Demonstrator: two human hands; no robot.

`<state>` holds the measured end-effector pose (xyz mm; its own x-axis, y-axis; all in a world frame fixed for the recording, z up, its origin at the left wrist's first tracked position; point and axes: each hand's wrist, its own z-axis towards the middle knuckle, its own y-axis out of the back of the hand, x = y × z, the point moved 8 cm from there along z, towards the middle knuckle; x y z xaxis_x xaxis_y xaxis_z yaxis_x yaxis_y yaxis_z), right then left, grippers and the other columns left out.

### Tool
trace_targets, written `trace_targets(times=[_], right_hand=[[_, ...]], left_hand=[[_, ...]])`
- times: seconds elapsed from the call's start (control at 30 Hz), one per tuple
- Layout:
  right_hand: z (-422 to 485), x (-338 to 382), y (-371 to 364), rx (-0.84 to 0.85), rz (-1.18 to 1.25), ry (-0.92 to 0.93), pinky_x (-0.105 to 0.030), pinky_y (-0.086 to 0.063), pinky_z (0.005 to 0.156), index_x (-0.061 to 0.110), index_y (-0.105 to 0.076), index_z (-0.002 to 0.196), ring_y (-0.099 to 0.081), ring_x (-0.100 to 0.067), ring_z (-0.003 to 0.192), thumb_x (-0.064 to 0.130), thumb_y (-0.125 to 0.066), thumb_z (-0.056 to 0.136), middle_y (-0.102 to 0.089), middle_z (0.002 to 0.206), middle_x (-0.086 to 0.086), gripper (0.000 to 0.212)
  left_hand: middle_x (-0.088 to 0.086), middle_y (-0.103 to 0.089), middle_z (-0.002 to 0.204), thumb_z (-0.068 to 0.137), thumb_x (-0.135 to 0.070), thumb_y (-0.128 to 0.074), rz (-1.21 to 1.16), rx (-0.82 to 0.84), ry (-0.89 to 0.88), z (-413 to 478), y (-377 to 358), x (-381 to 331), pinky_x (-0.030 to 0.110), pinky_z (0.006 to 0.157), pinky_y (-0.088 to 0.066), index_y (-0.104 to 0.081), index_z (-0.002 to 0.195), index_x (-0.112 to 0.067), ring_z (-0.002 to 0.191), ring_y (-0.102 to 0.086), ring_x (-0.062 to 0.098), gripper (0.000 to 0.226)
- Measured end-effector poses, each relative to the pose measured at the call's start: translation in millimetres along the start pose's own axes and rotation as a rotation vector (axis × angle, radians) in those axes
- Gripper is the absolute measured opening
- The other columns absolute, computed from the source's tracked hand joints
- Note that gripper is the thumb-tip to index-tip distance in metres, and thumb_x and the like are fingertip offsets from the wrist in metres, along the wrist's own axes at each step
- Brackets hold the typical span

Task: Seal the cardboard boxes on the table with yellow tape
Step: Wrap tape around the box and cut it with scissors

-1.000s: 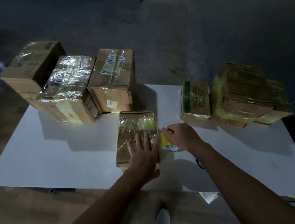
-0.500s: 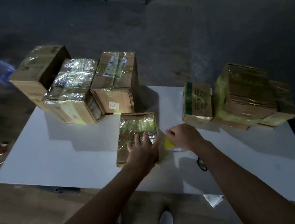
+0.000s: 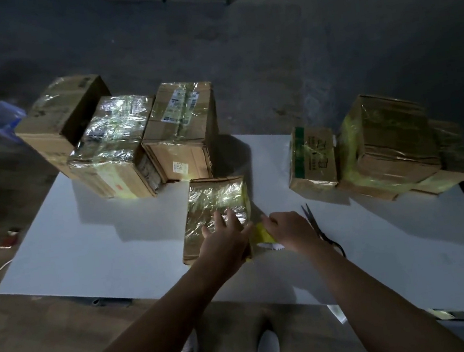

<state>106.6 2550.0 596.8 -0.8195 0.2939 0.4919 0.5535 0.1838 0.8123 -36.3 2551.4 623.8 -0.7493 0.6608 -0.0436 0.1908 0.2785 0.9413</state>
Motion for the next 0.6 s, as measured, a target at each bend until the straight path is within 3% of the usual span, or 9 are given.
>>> trace_targets(times=[0.1, 0.2, 0.3, 0.4, 0.5, 0.6], right_hand=[[-3, 18, 21, -0.135, 0.055, 0.074, -0.03, -0.024, 0.053, 0.012, -0.039, 0.058, -0.041, -0.02, 0.053, 0.036, -0.048, 0.098, -0.037, 0.05, 0.0, 0.048], [-2, 54, 53, -0.258, 0.053, 0.196, -0.032, -0.024, 0.049, 0.01, -0.04, 0.057, -0.038, -0.023, 0.049, 0.031, -0.055, 0.096, -0.032, 0.047, 0.001, 0.046], [7, 79, 77, -0.253, 0.102, 0.256, -0.031, -0.028, 0.05, 0.004, -0.046, 0.058, -0.04, -0.02, 0.05, 0.031, -0.056, 0.093, -0.041, 0.05, -0.008, 0.045], [6, 103, 84, -0.189, 0.129, 0.315, -0.029, -0.027, 0.049, 0.005, -0.05, 0.061, -0.038, -0.013, 0.049, 0.032, -0.054, 0.094, -0.043, 0.053, -0.005, 0.043], [3, 113, 67, -0.084, 0.128, 0.319, -0.028, -0.029, 0.05, 0.006, -0.057, 0.067, -0.039, -0.011, 0.049, 0.041, -0.051, 0.096, -0.049, 0.056, -0.008, 0.045], [4, 112, 57, -0.046, 0.218, 0.23, -0.029, -0.03, 0.054, 0.016, -0.054, 0.061, -0.037, -0.009, 0.049, 0.049, -0.049, 0.094, -0.044, 0.054, 0.003, 0.047]], left_hand=[[0.023, -0.017, 0.153, 0.086, -0.047, -0.064, -0.071, -0.125, -0.031, -8, 9, 16, 0.061, 0.102, -0.041, -0.015, 0.151, -0.03, 0.14, -0.019, 0.048, 0.082], [0.023, -0.031, 0.146, 0.081, -0.048, -0.07, -0.229, -0.289, -0.059, -18, 24, 32, 0.052, 0.089, -0.054, -0.021, 0.148, -0.03, 0.132, -0.036, 0.042, 0.086], [0.02, -0.032, 0.147, 0.079, -0.047, -0.072, -0.398, -0.389, -0.038, -32, 23, 50, 0.05, 0.079, -0.058, -0.021, 0.149, -0.026, 0.127, -0.044, 0.039, 0.089], [0.016, -0.025, 0.151, 0.08, -0.049, -0.07, -0.537, -0.423, -0.005, -46, 9, 72, 0.047, 0.076, -0.059, -0.016, 0.15, -0.029, 0.121, -0.051, 0.039, 0.09], [0.018, -0.03, 0.15, 0.079, -0.062, -0.057, -0.482, -0.46, -0.004, -58, 7, 84, 0.046, 0.068, -0.06, -0.023, 0.147, -0.024, 0.112, -0.058, 0.041, 0.085], [0.017, -0.036, 0.15, 0.077, -0.069, -0.048, -0.266, -0.478, -0.042, -58, 12, 95, 0.051, 0.087, -0.055, -0.033, 0.144, -0.015, 0.13, -0.045, 0.041, 0.087]])
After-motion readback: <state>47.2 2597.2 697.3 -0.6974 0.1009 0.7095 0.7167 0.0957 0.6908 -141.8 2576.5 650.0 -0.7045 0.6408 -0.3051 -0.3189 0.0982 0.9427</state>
